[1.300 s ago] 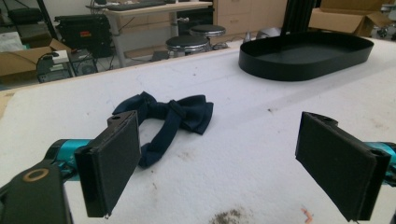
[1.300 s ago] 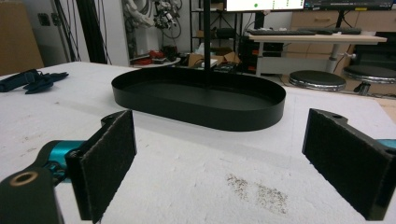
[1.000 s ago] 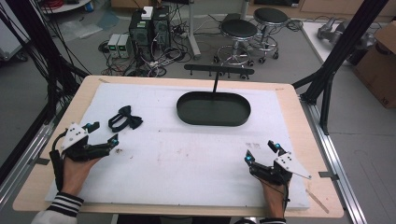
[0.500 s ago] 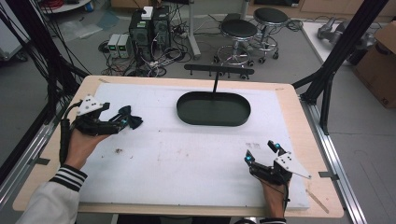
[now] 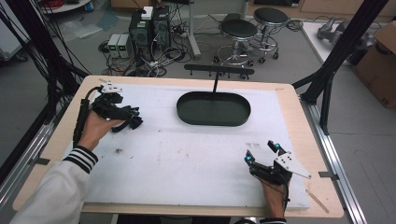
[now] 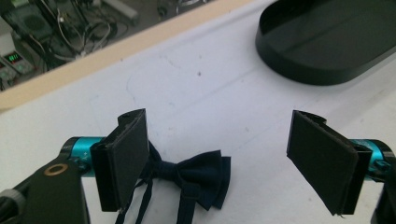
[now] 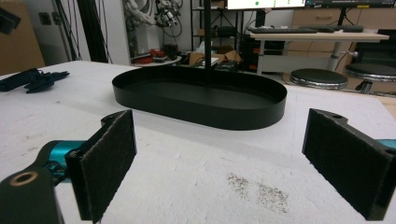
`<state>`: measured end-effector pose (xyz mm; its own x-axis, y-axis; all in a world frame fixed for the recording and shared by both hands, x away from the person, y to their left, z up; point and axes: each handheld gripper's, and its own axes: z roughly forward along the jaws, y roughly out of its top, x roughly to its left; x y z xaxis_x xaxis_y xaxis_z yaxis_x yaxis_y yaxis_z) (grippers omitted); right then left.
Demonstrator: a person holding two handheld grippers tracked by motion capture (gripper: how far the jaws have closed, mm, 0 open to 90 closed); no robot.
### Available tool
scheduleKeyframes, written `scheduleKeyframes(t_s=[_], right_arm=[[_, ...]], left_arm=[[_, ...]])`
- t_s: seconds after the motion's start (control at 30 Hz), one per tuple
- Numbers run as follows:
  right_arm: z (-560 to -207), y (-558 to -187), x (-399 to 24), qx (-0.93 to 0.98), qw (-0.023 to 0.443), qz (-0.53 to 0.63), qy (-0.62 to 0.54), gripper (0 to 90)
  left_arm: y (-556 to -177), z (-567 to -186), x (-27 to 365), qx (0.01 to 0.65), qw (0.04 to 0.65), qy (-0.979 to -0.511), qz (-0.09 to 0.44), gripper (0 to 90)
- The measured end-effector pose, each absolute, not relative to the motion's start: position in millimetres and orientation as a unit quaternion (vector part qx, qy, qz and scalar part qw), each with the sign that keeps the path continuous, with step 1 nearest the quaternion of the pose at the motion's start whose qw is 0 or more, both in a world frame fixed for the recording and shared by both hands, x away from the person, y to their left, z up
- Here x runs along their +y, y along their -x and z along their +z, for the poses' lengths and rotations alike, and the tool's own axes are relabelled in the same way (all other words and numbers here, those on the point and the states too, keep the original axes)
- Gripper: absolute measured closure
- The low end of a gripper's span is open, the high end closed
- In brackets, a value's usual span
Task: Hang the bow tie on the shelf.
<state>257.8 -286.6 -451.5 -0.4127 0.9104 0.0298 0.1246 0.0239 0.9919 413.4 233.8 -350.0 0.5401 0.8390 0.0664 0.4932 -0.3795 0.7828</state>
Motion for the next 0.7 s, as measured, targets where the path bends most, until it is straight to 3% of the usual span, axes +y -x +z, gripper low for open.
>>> scheduleKeyframes(t_s=[0.1, 0.7], right_arm=[[-451, -258, -287, 0.624, 0.348, 0.563, -0.415, 8.9], [-452, -258, -287, 0.626, 0.351, 0.561, -0.413, 8.9]], left_arm=[[-424, -359, 234, 0.433, 0.355, -0.8, 0.214, 25.3], [-441, -382, 222, 0.438, 0.288, -0.833, 0.178, 27.5]])
